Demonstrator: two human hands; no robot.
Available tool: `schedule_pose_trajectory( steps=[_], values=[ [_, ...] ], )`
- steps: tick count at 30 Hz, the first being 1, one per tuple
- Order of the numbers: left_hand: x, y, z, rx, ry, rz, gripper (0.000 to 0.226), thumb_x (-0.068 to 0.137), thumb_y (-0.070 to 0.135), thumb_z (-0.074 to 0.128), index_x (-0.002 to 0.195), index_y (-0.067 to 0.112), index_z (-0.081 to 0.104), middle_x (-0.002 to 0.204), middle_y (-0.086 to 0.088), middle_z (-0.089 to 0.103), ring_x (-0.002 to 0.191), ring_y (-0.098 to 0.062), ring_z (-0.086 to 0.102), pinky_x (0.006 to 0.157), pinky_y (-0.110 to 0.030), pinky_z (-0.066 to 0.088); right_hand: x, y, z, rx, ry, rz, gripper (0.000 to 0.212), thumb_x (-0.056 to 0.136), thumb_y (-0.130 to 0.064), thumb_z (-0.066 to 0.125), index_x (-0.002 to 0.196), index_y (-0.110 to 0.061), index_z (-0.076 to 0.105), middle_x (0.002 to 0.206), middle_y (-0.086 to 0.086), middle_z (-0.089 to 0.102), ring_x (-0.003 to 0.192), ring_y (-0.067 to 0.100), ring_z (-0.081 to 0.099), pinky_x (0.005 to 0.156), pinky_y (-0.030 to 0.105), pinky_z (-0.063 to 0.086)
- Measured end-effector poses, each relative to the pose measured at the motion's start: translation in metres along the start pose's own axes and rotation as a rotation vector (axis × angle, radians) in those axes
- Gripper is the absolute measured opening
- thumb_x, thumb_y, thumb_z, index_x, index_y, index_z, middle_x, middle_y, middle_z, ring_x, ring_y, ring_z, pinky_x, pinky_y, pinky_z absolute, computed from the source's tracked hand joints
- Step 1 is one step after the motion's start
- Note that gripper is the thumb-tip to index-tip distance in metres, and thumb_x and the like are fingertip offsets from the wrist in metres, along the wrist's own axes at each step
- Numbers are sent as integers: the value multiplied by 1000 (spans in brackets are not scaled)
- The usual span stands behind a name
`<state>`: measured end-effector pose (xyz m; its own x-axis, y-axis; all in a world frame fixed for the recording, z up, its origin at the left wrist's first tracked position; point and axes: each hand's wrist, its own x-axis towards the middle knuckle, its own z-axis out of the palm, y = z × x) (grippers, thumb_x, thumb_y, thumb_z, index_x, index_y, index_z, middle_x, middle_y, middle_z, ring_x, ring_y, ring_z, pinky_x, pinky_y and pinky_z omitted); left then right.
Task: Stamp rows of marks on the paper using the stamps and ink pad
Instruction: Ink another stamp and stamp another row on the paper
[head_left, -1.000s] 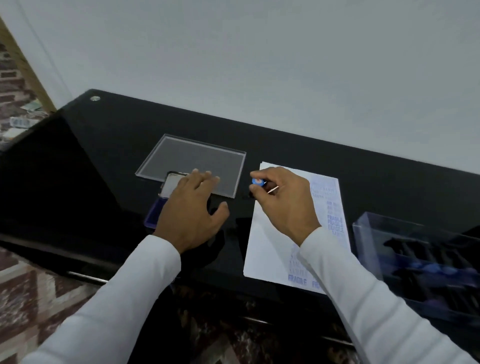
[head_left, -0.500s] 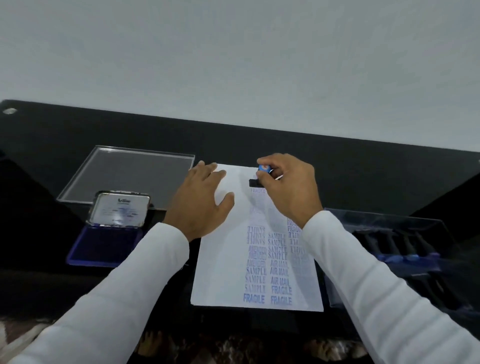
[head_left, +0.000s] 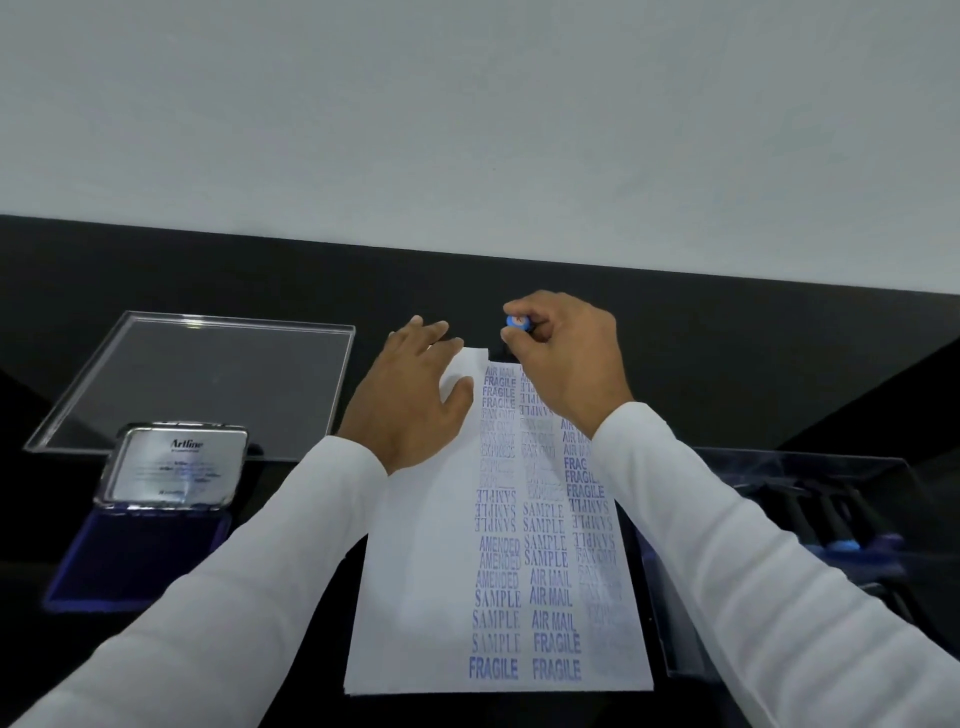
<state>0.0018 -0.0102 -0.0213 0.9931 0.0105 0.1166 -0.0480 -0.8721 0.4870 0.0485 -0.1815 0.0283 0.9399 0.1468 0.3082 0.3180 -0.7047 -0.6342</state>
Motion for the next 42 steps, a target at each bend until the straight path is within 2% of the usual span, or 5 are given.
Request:
schedule_pose_trajectory(
  steps=[12, 23, 35, 39, 42],
  values=[
    [-2, -7, 5, 0, -21, -22, 54, 100, 46, 53, 149, 24, 45, 161, 5, 32, 153, -21, 19, 122, -39, 16, 6, 4, 9, -7, -62, 44, 26, 91, -26, 71, 116, -20, 71, 113, -2, 70, 93, 9, 65, 93, 26, 54],
    [-4, -8, 4, 2, -3, 7, 52, 100, 43, 52, 148, 22, 47, 161, 4, 35, 153, -20, 19, 120, -34, 12, 6, 4, 12, 6, -75, 65, 26, 90, -24, 72, 116, -20, 72, 112, -2, 70, 95, 12, 67, 94, 32, 55],
    [-3, -8, 5, 8, -13, -13, 54, 100, 47, 51, 149, 25, 45, 162, 6, 32, 153, -20, 18, 121, -38, 15, 6, 4, 12, -15, -86, 58, 27, 91, -25, 71, 118, -19, 71, 115, -2, 69, 98, 12, 65, 94, 25, 52],
    [-3, -8, 6, 7, -16, -12, 54, 100, 47, 50, 149, 25, 46, 161, 6, 33, 153, -20, 19, 121, -39, 17, 7, 4, 12, -43, -94, 61, 28, 91, -27, 70, 119, -20, 71, 117, -3, 69, 94, 4, 59, 88, 14, 43],
    [-3, -8, 6, 12, -22, -15, 54, 100, 48, 50, 149, 25, 45, 162, 6, 32, 153, -20, 18, 121, -39, 17, 8, 4, 11, -56, -107, 62, 27, 91, -28, 70, 117, -20, 71, 116, -3, 69, 91, 4, 57, 85, 12, 40]
  ],
)
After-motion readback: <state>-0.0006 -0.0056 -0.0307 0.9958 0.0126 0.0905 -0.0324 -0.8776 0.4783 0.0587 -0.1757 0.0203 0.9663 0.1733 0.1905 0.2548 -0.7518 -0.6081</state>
